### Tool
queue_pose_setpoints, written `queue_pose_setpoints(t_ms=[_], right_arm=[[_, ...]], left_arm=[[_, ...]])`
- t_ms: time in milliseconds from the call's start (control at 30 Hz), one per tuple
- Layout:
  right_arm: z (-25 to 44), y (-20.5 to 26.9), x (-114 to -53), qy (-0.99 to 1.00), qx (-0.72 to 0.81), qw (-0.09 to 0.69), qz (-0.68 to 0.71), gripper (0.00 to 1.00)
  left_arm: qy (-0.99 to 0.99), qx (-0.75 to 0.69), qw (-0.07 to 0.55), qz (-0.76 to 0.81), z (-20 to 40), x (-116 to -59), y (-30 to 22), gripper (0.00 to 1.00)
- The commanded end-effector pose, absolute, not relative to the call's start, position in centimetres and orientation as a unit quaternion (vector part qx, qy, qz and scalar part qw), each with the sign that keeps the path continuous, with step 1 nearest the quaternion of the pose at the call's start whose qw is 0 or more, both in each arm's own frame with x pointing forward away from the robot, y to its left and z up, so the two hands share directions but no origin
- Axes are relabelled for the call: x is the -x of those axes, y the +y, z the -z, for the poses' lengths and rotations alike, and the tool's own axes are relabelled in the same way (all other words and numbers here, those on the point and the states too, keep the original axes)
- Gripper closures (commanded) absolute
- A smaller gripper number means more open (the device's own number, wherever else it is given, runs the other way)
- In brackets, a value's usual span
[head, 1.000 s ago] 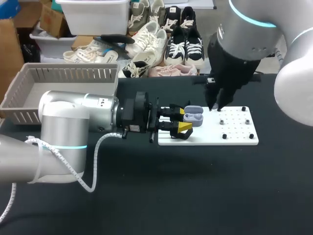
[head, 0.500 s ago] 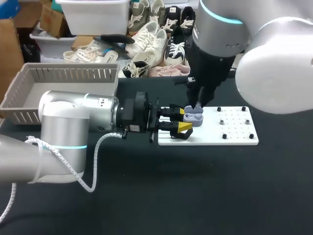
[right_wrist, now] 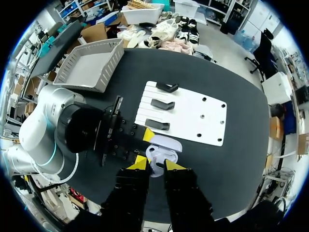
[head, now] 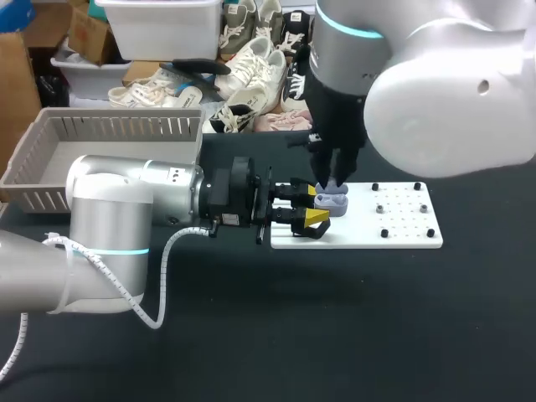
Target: Pick up each earbud case from the left stands, insert the matching earbuds, close the lid, and place the case in the box.
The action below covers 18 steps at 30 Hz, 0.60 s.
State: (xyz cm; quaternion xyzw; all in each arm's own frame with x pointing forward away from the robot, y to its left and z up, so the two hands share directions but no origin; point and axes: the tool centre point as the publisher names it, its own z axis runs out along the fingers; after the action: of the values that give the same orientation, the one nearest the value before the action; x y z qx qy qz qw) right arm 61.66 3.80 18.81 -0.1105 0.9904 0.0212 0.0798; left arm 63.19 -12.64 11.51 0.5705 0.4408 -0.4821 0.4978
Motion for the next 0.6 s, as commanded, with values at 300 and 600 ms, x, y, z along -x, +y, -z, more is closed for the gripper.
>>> queue_pose_setpoints(t_ms=[300,600], right_arm=[[-18.91,3.82,-61.52,0.991,0.109,0.081,-0.019,1.0],[-18.58,3.96,-61.42,0.99,0.11,0.083,-0.024,1.0]], left_arm=[[0.44,-0.57,0.498,0.483,-11.44,-63.25,-12.63,1.0],[0.44,-0.57,0.498,0.483,-11.44,-63.25,-12.63,1.0]])
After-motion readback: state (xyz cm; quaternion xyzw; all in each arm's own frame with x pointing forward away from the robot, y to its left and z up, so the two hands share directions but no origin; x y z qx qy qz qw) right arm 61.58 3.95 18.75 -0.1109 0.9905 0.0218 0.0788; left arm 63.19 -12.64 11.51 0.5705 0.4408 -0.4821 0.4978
